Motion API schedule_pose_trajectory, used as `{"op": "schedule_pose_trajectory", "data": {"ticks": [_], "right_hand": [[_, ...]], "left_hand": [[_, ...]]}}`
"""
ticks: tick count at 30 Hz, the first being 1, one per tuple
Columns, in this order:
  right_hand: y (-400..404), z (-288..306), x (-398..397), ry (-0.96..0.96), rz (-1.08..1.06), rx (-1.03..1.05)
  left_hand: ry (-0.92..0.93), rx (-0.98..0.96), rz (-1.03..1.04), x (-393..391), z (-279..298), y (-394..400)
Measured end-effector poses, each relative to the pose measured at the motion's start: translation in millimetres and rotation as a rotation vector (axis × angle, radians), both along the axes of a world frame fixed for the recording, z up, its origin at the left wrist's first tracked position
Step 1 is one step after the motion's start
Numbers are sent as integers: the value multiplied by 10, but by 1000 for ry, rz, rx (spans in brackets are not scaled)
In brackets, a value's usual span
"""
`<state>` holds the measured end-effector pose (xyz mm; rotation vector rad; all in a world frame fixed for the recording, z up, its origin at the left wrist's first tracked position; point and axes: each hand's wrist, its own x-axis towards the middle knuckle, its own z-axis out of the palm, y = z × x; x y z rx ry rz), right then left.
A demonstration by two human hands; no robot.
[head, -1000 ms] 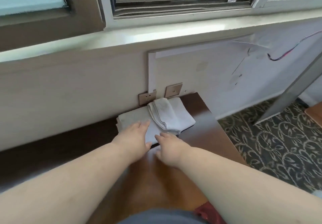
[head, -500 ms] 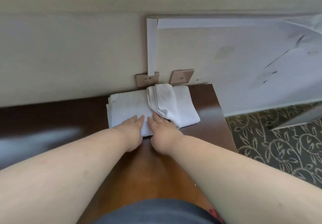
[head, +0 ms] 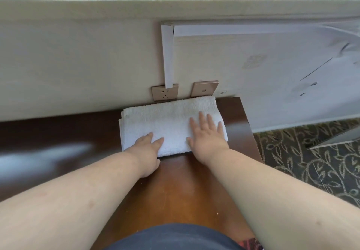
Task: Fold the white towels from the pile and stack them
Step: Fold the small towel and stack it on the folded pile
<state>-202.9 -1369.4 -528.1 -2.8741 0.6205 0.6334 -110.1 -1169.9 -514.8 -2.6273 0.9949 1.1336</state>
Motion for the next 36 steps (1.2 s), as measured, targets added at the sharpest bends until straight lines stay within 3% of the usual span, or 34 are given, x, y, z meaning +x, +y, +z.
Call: {"op": "schedule_pose_trajectory", "data": {"ticks": [3, 8, 11, 13, 15, 20, 23, 29, 36], "right_hand": [[-26, -86, -91, 86, 80, 93], [-123, -85, -127, -42, -121, 126], [-211, -17, -38, -209, -552, 273], [-307, -14, 15, -231, -808, 407], [-375, -6, 34, -200, -910, 485], [-504, 10, 8, -197, -1002, 598], [-527, 56, 17, -179, -934, 608], [-237, 386, 109, -384, -804, 712], [505, 979, 360, -504, -324, 644]], "left_hand": [[5, -8, -12, 19, -23, 38], [-58, -195, 96, 83, -83, 194], [-222, -276, 453, 130, -153, 301], [-168, -289, 851, 184, -186, 328], [-46, -282, 1134, 241, -215, 323], [205, -351, 1422, 354, -305, 302], [268, -400, 1385, 362, -272, 285], [34, -596, 1068, 287, 115, 201], [-236, -655, 740, 111, 793, 343]]}}
